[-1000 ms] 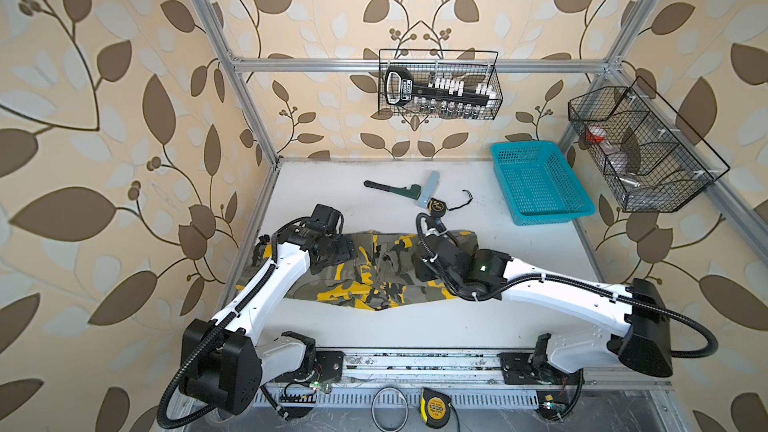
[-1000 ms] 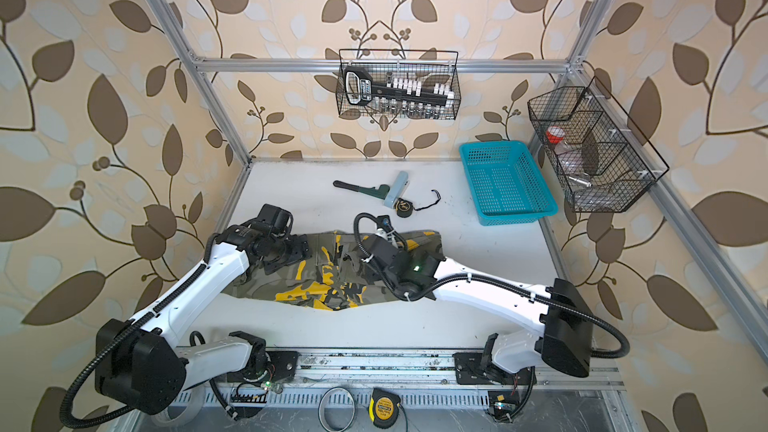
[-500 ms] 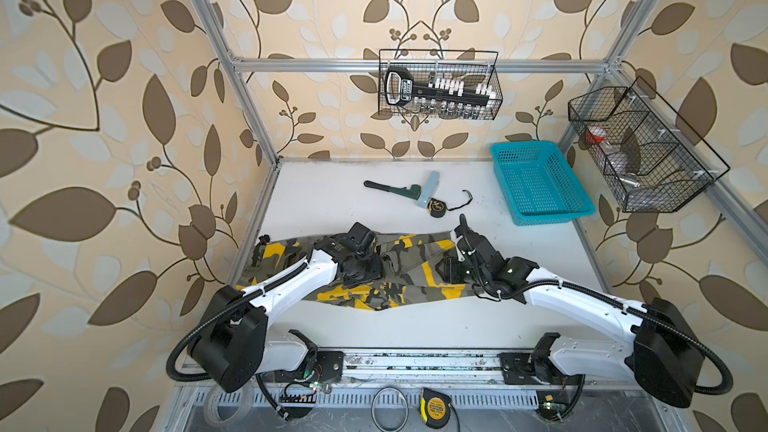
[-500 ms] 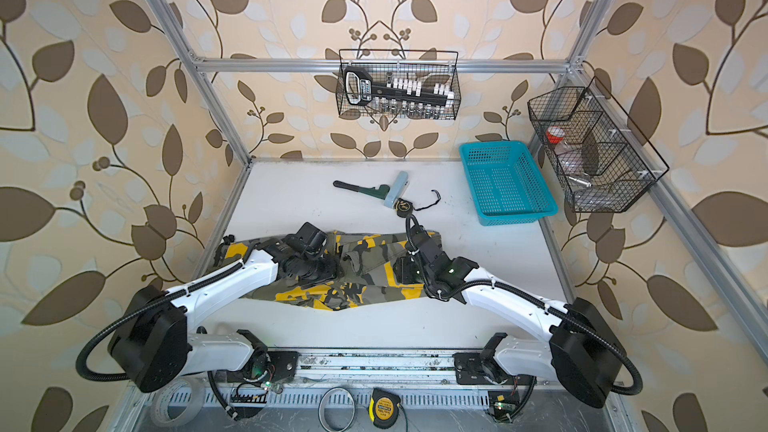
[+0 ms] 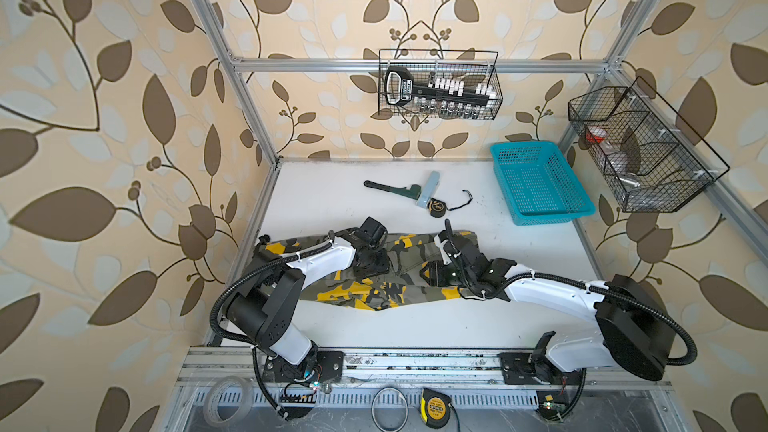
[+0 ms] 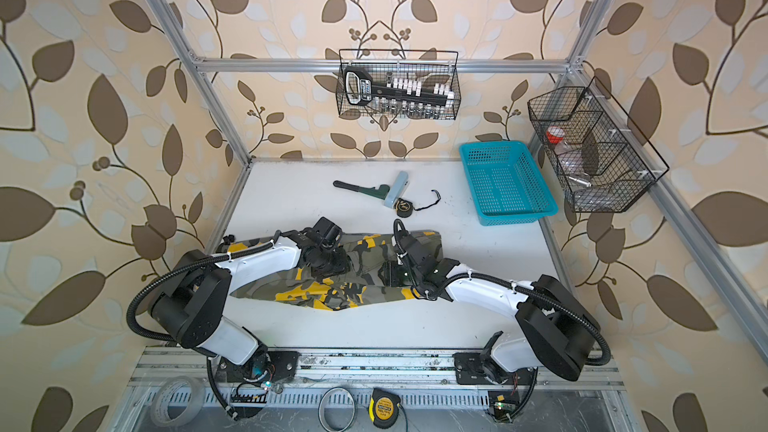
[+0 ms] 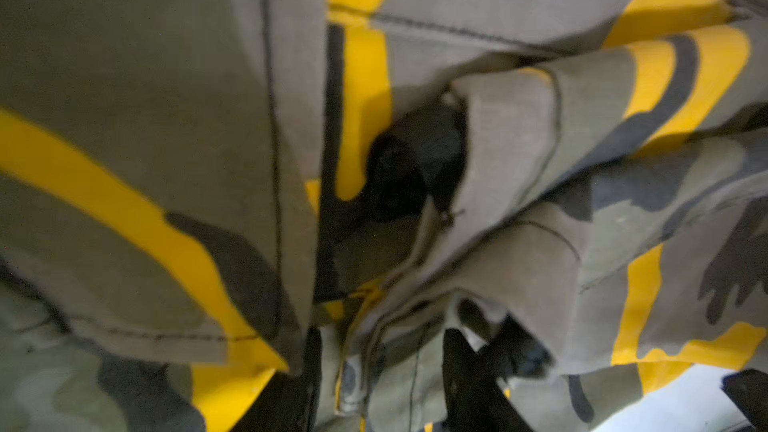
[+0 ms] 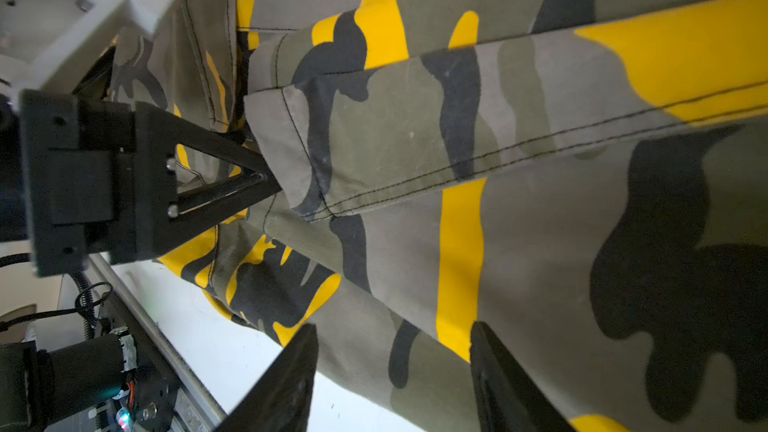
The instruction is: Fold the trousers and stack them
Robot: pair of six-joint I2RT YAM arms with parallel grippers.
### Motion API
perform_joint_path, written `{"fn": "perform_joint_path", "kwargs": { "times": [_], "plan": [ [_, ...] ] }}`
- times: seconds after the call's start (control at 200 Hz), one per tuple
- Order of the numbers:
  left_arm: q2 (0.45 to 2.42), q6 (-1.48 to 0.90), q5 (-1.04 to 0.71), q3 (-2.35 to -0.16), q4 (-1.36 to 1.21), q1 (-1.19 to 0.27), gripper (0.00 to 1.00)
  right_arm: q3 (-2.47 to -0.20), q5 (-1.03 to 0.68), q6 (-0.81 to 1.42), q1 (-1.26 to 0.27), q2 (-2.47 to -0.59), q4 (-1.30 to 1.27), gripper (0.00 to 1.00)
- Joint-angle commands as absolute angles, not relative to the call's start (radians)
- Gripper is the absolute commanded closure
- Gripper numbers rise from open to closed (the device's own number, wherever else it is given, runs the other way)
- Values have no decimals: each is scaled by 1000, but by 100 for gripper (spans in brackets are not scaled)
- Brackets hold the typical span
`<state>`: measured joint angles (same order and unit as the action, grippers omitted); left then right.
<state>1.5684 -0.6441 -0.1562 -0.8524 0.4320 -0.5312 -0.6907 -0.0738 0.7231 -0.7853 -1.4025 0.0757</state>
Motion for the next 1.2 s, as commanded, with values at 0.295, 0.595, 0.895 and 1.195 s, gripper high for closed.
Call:
{"fn": "perform_joint_path", "kwargs": {
  "times": [0.295,0.595,0.895,1.195],
  "plan": [
    [1503,-653,-284,-839,428,-539,99,-720,-110,742,-775,-1468,11,41],
    [1354,-743,-375,-776,539,-569,100,-720,-183,835,-812,-1573,-140,39],
    [1372,-749,-300,-754,566,-572,100,-750,-251,950,-856,-1693,-376,38],
    [1367,-727,-256,-761,591,-570,100,-803,-280,1015,-858,-1756,-545,39]
  ]
}}
